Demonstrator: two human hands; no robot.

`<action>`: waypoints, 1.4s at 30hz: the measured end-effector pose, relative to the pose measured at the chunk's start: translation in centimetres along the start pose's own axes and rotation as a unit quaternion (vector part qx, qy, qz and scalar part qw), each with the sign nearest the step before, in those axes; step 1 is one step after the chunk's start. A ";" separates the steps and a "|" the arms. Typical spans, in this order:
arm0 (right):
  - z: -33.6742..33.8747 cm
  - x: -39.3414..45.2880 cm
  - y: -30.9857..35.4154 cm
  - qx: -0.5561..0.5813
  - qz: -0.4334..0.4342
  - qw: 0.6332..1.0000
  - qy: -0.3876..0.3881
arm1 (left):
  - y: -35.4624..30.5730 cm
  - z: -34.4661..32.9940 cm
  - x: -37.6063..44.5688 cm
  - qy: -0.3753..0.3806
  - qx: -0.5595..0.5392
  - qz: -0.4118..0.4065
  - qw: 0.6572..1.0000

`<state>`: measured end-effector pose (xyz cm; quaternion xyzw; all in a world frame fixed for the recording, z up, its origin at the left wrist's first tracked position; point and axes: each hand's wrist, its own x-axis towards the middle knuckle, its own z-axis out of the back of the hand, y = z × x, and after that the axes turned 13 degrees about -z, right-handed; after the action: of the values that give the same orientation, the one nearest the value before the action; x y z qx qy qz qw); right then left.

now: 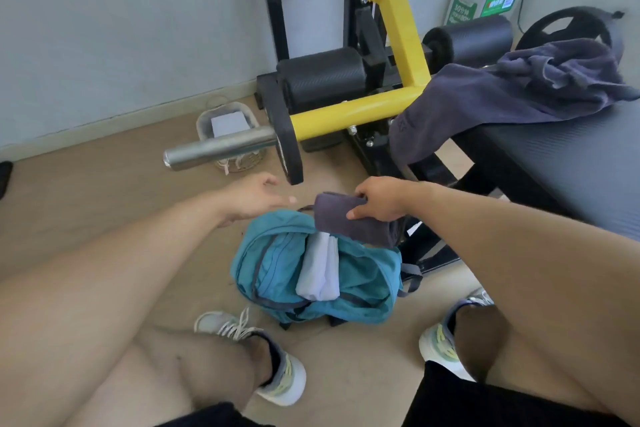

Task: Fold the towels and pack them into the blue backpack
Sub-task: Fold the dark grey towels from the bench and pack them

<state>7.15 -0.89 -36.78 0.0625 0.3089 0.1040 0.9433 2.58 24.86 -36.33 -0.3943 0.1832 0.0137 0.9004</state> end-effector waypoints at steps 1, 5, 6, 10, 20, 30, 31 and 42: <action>-0.7 0.7 0.3 -0.017 -0.017 1.000 0.012 | 1.1 0.0 -0.3 0.012 0.016 0.023 1.000; -4.0 2.1 1.9 -0.038 -0.067 0.996 0.050 | 4.3 -0.1 -1.2 0.063 0.043 0.105 0.992; -4.7 2.3 2.4 -0.037 -0.077 0.995 0.055 | 4.7 -0.4 -1.3 0.067 0.056 0.113 0.990; -6.0 2.5 3.6 0.048 -0.131 0.988 0.061 | 5.0 -2.1 -1.4 0.095 0.125 0.110 0.982; -17.0 5.9 6.3 0.417 -0.194 0.888 -0.010 | 4.2 -6.1 1.2 0.070 0.032 0.081 0.994; -29.2 19.6 5.6 0.640 -0.217 0.737 0.009 | -1.1 -7.8 0.5 -0.004 -0.075 0.027 0.997; -29.8 20.3 5.6 0.656 -0.208 0.726 0.004 | -1.4 -7.6 0.3 -0.004 -0.093 0.031 0.995; -22.1 6.8 6.9 0.503 -0.296 0.802 -0.130 | -0.3 -7.6 0.4 0.039 -0.070 0.059 0.995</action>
<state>-1.74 8.59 -57.10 0.4463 0.1961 -0.3590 0.7959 0.63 19.15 -40.98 -0.4447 0.2402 0.0639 0.8605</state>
